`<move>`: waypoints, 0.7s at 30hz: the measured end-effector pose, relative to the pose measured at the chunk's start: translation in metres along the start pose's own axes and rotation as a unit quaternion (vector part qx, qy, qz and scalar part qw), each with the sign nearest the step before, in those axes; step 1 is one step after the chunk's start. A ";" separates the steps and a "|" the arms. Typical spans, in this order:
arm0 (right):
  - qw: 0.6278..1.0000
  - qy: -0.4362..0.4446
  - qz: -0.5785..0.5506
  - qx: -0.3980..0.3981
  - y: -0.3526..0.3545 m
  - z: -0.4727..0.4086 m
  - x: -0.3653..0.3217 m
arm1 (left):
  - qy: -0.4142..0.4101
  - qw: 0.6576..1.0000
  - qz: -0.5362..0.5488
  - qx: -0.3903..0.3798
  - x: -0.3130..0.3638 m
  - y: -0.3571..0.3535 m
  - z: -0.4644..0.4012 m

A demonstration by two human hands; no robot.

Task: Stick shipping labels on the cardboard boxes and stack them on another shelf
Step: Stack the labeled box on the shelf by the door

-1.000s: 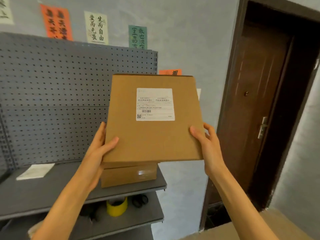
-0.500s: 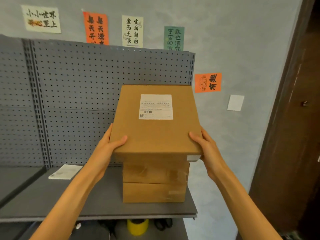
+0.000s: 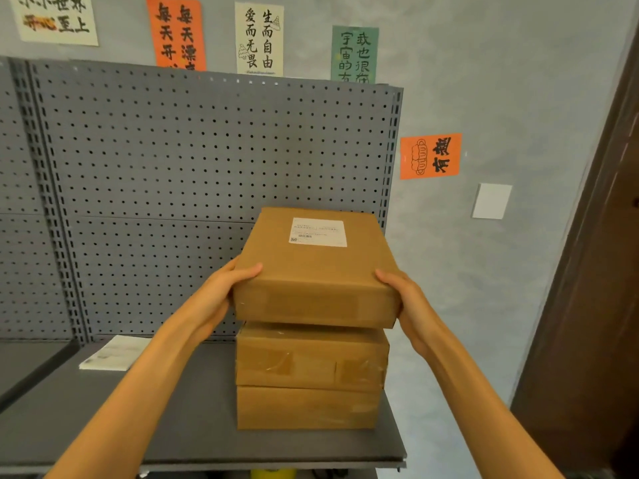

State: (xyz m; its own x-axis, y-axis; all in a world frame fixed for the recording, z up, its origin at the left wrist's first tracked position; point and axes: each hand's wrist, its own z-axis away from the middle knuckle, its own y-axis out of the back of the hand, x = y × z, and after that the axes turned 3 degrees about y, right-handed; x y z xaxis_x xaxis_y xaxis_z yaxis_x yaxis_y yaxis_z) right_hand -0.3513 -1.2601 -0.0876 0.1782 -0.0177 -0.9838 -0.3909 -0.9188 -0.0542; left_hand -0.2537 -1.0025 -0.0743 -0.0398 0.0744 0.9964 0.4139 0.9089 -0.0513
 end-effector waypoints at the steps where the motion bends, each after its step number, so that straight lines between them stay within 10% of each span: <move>1: 1.000 -0.007 0.003 -0.009 0.001 -0.003 0.002 | 0.010 1.000 -0.008 0.001 -0.002 -0.001 -0.002; 21: 0.991 -0.065 0.118 -0.016 0.010 -0.018 0.022 | 0.090 0.993 -0.017 0.079 -0.031 0.000 -0.014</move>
State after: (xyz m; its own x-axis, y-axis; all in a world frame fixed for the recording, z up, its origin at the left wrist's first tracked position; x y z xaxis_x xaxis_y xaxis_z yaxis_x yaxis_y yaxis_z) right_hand -0.3348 -1.2766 -0.1068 -0.0327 -0.1844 -0.9823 -0.3787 -0.9072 0.1830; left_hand -0.2400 -1.0106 -0.1041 0.1176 -0.0187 0.9929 0.2661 0.9639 -0.0133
